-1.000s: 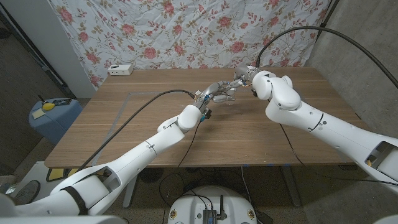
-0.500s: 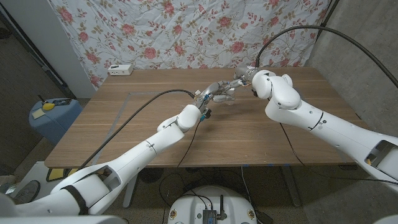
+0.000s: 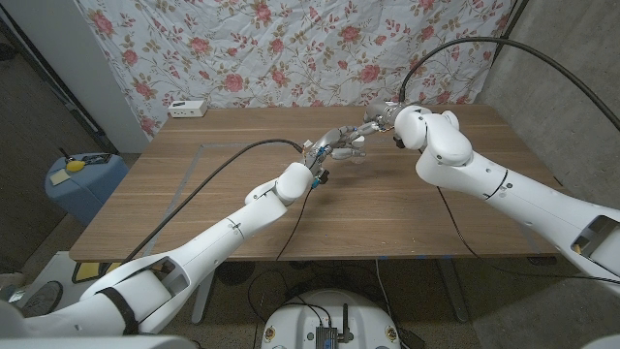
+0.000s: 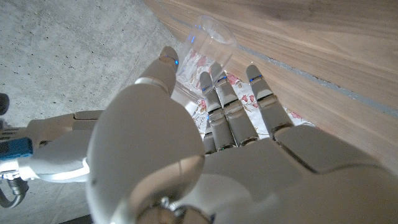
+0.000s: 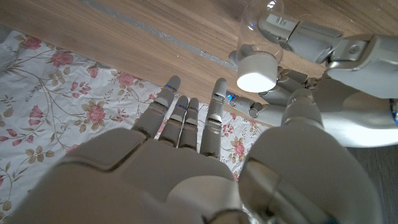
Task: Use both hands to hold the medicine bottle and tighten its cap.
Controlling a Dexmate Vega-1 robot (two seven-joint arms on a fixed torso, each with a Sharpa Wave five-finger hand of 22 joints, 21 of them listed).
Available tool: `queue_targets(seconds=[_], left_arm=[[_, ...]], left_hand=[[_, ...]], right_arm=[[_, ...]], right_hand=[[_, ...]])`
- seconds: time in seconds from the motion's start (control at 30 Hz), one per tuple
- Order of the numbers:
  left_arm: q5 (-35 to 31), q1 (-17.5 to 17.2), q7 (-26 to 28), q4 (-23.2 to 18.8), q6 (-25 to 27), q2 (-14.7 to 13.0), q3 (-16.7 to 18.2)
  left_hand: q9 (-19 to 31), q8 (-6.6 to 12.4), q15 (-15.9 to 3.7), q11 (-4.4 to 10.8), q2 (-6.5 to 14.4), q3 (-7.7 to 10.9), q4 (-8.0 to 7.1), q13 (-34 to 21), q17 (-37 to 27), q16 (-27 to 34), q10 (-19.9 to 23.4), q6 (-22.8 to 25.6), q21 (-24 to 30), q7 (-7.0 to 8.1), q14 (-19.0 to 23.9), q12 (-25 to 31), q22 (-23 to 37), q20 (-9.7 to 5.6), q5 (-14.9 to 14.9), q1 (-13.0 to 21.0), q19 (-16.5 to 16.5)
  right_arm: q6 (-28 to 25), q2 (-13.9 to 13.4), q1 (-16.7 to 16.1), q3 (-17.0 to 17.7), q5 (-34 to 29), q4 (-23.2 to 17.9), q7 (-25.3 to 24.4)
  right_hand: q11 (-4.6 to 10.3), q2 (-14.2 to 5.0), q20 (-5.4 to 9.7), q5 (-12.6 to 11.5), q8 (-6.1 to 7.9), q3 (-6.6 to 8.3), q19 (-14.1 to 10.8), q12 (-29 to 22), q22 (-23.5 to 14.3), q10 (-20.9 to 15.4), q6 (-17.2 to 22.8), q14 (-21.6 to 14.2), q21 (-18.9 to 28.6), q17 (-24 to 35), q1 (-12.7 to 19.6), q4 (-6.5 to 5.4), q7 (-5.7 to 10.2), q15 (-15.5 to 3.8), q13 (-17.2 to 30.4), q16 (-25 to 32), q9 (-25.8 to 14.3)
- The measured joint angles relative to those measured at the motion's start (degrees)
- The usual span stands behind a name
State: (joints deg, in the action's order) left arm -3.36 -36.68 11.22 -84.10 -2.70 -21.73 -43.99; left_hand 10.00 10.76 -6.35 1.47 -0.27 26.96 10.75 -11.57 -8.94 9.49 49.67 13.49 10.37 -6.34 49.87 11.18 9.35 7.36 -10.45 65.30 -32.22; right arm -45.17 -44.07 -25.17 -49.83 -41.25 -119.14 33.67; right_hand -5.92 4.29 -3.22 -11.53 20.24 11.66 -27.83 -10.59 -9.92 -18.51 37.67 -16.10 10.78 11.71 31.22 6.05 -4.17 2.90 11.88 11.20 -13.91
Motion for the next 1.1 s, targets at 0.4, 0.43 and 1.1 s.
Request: queue_targets(seconds=[0.4,0.43,1.1], left_arm=[[0.1,0.1,0.0,0.3,-0.1,0.0,0.0],[0.1,0.1,0.0,0.4,-0.2,0.0,0.0],[0.2,0.2,-0.2,0.3,-0.3,0.0,0.0]], left_hand=[[0.0,0.0,-0.08,0.0,0.0,-0.01,-0.01,0.0,0.0,0.0,0.0,0.0,0.0,0.0,0.1,-0.1,0.0,-0.32,0.0,0.0,0.3],[0.0,0.0,-0.08,0.0,0.0,-0.01,-0.01,0.0,0.0,0.0,0.0,0.0,0.0,0.0,0.1,0.0,0.0,-0.32,0.0,0.0,0.3],[0.0,0.0,-0.06,0.06,0.1,-0.03,-0.03,0.0,0.0,0.1,-0.1,0.0,0.0,-0.01,0.1,0.1,0.0,-0.31,0.1,-0.2,0.3]], right_arm=[[2.1,-1.0,1.8,1.1,4.3,0.2,3.2],[2.2,-1.1,2.1,1.1,4.6,0.3,3.6],[2.6,-1.8,5.0,-0.7,5.8,0.7,7.1]], right_hand=[[-0.84,-1.45,-0.02,0.3,-2.28,2.57,2.7,0.0,0.1,4.2,-4.3,3.8,-0.2,-0.3,6.0,3.06,0.19,1.11,0.0,-0.4,0.3],[-0.89,-1.42,-0.11,0.3,-2.28,2.6,2.8,0.0,0.1,4.4,-4.5,3.9,-0.2,-0.3,6.4,3.09,0.28,1.22,0.0,-0.4,0.3],[-0.85,-1.65,-0.28,0.5,-2.86,4.71,3.6,0.0,0.1,6.3,-5.0,4.9,-0.2,-0.5,11.5,4.38,1.4,1.6,0.0,-0.4,0.2]])
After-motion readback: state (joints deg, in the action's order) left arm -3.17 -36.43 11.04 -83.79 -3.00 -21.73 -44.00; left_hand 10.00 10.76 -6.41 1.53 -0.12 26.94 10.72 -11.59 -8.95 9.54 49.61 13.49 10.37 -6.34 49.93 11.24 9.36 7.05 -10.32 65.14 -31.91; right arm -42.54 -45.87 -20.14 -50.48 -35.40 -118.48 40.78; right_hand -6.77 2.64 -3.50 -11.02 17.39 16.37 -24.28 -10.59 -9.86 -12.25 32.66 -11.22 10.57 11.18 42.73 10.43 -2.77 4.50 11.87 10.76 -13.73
